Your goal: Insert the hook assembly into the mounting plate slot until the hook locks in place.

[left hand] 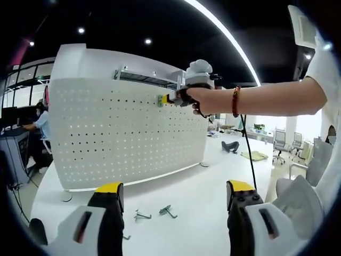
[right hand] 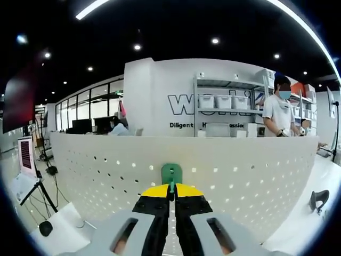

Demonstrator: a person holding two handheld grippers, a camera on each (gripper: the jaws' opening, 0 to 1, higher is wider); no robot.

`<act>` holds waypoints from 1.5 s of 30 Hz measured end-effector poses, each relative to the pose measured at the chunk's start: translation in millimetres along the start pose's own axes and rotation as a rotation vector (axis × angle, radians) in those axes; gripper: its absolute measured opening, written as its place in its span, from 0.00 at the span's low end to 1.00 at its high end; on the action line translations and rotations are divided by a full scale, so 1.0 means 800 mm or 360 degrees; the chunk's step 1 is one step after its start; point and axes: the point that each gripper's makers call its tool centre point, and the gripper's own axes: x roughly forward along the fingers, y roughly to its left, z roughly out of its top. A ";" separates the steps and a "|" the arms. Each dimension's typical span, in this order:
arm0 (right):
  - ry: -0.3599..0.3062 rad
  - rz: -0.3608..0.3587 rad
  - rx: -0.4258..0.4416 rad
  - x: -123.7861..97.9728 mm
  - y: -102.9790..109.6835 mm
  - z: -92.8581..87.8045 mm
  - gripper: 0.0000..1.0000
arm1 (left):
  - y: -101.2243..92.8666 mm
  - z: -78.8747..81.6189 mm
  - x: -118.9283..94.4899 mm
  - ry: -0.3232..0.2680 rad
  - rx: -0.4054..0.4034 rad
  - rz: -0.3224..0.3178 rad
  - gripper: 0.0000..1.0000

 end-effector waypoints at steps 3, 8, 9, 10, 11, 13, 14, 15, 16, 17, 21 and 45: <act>0.0012 -0.0027 0.0046 0.001 -0.001 -0.002 0.01 | -0.001 0.000 0.000 -0.0001 -0.0002 -0.0005 0.81; 0.0019 -0.0061 -0.0049 0.001 -0.001 -0.002 0.01 | -0.004 0.000 0.003 0.0006 0.0007 -0.0020 0.81; 0.0024 -0.0079 -0.0089 0.001 0.001 -0.002 0.01 | -0.004 0.001 0.003 0.0007 0.0008 -0.0023 0.81; 0.0022 -0.0084 -0.0086 0.001 0.002 -0.002 0.01 | -0.005 0.001 0.003 0.0005 0.0009 -0.0023 0.81; 0.0021 -0.0089 -0.0091 0.002 0.003 -0.003 0.01 | -0.004 0.002 0.002 0.0004 0.0009 -0.0022 0.81; 0.0034 -0.0091 -0.0047 0.002 0.001 -0.003 0.00 | -0.004 0.001 0.001 0.0010 0.0014 -0.0022 0.81; 0.0044 -0.0084 0.0018 0.002 0.002 -0.005 0.00 | -0.003 0.001 0.001 0.0011 0.0015 -0.0020 0.81; 0.0037 -0.0080 0.0020 0.002 0.001 -0.005 0.00 | -0.002 0.000 0.000 0.0011 0.0011 -0.0015 0.81; 0.0036 -0.0083 0.0019 0.001 0.001 -0.005 0.00 | -0.001 0.000 0.000 0.0010 0.0007 -0.0013 0.81; 0.0037 -0.0087 0.0006 0.000 0.003 -0.006 0.00 | -0.001 0.000 0.000 0.0010 0.0004 -0.0011 0.81; 0.0036 -0.0083 0.0058 0.000 0.002 -0.007 0.00 | -0.002 0.001 0.001 0.0004 -0.0002 -0.0014 0.81; 0.0055 -0.0057 -0.0160 0.000 0.006 -0.007 0.02 | -0.001 0.007 0.001 -0.0019 -0.0008 -0.0012 0.81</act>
